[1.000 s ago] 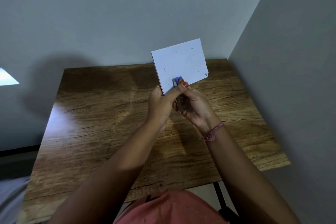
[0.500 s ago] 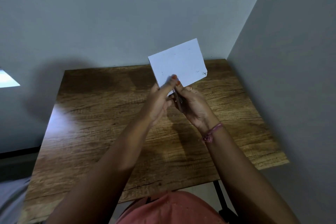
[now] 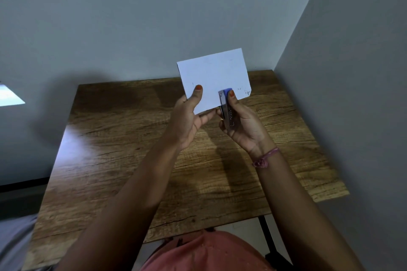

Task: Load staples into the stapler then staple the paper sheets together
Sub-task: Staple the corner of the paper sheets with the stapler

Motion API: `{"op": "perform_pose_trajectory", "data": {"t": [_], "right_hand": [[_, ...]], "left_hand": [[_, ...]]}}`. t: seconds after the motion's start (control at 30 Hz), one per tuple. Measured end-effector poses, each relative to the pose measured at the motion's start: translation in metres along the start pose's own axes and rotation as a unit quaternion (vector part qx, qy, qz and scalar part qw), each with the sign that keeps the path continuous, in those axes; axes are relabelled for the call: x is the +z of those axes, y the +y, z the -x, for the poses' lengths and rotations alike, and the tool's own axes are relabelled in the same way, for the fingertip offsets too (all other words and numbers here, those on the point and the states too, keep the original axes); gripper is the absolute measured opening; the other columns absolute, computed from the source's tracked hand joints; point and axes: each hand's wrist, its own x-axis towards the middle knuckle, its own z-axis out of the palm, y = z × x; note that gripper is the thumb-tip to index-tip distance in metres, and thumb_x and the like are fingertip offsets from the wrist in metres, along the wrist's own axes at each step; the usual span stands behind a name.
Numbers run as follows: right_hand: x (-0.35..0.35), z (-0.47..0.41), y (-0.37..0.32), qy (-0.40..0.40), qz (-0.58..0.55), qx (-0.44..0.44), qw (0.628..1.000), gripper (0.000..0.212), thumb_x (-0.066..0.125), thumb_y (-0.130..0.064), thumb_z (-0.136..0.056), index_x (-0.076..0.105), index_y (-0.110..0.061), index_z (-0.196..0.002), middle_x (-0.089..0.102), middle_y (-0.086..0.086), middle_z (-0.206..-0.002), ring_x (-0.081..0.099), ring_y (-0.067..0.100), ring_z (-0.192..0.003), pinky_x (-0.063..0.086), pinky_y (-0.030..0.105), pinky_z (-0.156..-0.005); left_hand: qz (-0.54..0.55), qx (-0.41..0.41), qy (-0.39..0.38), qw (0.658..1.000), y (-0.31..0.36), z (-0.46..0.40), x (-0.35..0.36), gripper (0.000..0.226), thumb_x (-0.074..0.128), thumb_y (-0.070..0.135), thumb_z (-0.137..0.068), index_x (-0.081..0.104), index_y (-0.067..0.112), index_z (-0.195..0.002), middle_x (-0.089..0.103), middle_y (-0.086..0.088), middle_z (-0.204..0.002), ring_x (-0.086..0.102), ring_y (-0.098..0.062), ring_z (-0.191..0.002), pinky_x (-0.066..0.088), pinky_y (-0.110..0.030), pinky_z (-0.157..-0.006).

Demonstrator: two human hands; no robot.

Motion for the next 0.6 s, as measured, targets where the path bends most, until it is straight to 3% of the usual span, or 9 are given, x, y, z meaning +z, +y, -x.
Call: {"op": "perform_pose_trajectory", "data": {"t": [0.17,0.5,0.6], "right_hand": [[-0.0034,0.0005,-0.0004,0.016,-0.016,0.003,1.0,0.04,0.068,-0.039,-0.076,0.065,-0.011,-0.105,0.065,0.0,-0.082,0.059,0.008,-0.069,0.042,0.022,-0.057],[-0.004,-0.0001,0.003,0.023,-0.034,0.012,0.999,0.036,0.071,-0.038,-0.075,0.069,-0.014,-0.101,0.066,-0.001,-0.083,0.06,0.007,-0.069,0.043,0.022,-0.055],[-0.0006,0.001,0.0036,0.015,-0.053,0.01,0.998,0.034,0.071,-0.037,-0.072,0.069,-0.015,-0.099,0.068,-0.002,-0.083,0.06,0.006,-0.067,0.041,0.021,-0.056]], "left_hand": [[0.0,0.017,-0.004,1.0,0.0024,0.0041,0.0021,0.019,0.042,0.022,-0.1,0.054,0.018,-0.114,0.068,-0.002,-0.113,0.065,-0.02,-0.109,0.054,-0.04,-0.092],[-0.011,0.013,0.0,1.0,0.0049,0.0059,-0.0001,0.019,0.049,0.022,-0.097,0.055,0.017,-0.114,0.067,-0.005,-0.116,0.063,-0.023,-0.113,0.046,-0.05,-0.101],[0.03,0.041,-0.06,0.997,-0.002,0.0052,-0.0064,0.053,0.066,0.045,-0.08,0.052,0.019,-0.124,0.064,-0.006,-0.126,0.058,-0.025,-0.121,0.045,-0.046,-0.103]]}}
